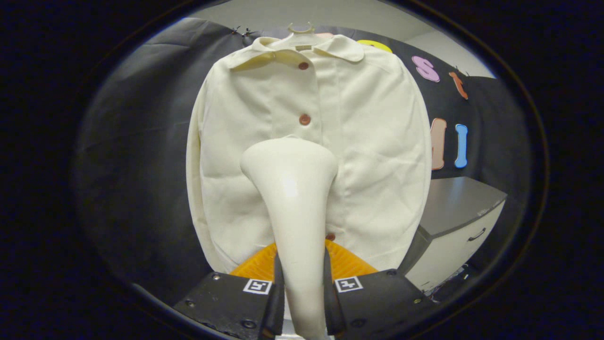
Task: Iron the clothes twice with a garment steamer, once on the left side and once on the right side.
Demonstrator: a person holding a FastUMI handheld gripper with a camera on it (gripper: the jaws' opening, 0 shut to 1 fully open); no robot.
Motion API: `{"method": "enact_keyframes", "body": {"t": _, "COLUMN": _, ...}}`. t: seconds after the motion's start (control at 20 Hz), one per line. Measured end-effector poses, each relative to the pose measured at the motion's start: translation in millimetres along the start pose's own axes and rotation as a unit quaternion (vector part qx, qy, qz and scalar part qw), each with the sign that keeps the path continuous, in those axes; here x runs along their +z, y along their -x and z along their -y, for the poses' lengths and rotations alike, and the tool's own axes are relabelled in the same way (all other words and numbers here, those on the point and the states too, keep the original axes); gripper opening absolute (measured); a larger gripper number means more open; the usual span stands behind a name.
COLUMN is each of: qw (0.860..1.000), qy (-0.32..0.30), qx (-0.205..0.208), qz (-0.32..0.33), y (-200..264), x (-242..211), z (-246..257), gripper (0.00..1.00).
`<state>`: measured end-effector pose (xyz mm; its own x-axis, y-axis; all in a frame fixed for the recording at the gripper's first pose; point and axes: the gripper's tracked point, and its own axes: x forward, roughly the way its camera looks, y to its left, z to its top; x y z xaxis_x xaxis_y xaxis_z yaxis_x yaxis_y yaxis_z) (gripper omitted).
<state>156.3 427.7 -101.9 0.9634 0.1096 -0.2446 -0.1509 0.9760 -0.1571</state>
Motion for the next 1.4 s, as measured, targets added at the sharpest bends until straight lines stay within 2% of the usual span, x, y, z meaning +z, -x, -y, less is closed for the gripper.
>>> {"method": "enact_keyframes", "body": {"t": 0.3, "qw": 0.999, "qy": -0.005, "qx": 0.017, "qz": -0.048, "y": -11.3, "x": -63.6, "z": -0.5, "gripper": 0.34}}
{"method": "enact_keyframes", "body": {"t": 0.55, "qw": 0.995, "qy": 0.026, "qx": 0.023, "qz": -0.094, "y": -20.4, "x": -118.7, "z": -5.0, "gripper": 0.33}}
{"method": "enact_keyframes", "body": {"t": 0.85, "qw": 0.99, "qy": 0.027, "qx": 0.029, "qz": -0.137, "y": -23.8, "x": -163.8, "z": -13.0, "gripper": 0.34}}
{"method": "enact_keyframes", "body": {"t": 1.15, "qw": 0.987, "qy": 0.021, "qx": 0.042, "qz": -0.156, "y": -7.8, "x": -175.6, "z": -6.9, "gripper": 0.34}}
{"method": "enact_keyframes", "body": {"t": 1.4, "qw": 0.989, "qy": 0.032, "qx": 0.067, "qz": -0.131, "y": 27.8, "x": -140.4, "z": 4.0, "gripper": 0.32}}
